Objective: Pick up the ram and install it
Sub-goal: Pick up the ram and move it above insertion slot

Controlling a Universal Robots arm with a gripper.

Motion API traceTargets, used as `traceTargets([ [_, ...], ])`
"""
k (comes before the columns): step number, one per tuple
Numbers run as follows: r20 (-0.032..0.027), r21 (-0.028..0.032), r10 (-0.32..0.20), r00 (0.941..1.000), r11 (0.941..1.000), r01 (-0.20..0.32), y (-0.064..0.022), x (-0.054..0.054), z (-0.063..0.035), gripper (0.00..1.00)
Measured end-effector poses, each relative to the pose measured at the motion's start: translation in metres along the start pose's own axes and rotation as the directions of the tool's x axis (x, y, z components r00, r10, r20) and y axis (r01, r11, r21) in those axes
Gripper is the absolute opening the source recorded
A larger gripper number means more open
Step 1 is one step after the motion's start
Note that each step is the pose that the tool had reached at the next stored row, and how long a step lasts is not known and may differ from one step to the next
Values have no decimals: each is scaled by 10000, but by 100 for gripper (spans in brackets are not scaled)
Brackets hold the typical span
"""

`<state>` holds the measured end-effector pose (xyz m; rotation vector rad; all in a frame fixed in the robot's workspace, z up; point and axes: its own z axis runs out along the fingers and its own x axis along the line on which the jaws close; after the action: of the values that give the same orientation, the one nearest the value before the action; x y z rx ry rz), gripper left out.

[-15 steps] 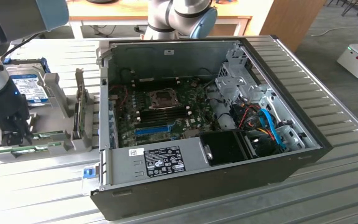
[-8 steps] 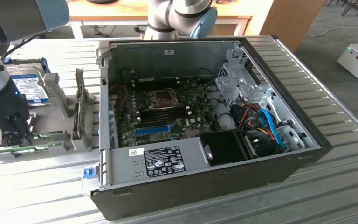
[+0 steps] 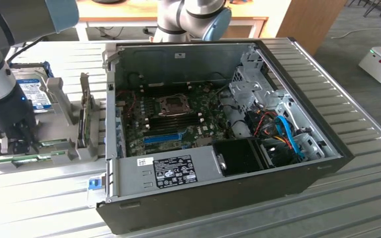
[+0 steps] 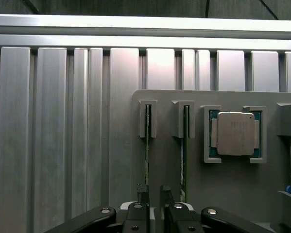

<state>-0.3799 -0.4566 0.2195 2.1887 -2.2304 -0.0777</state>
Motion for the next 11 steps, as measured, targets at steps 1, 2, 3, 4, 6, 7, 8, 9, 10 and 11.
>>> traceTargets([
  [1,0,-1,0,10000,10000,0,-11,0,0,24],
  [2,0,-2,1,10000,10000,-1,-21,-1,-1,24],
  [3,0,-2,0,10000,10000,0,-30,-1,-1,24],
  [4,0,-2,1,10000,10000,-1,-38,-1,-2,24],
  [6,1,-2,0,10000,10000,0,-52,-1,-2,24],
  [7,0,-2,0,10000,10000,0,-58,-1,-3,24],
  [8,0,-2,1,10000,10000,-1,-61,-2,-3,24],
  [9,1,-2,2,10000,10000,-2,-61,-2,-3,24],
  [10,1,-2,2,10000,10000,-2,-61,-2,-2,24],
  [11,0,-3,1,10000,10000,-1,-61,-2,-3,24],
])
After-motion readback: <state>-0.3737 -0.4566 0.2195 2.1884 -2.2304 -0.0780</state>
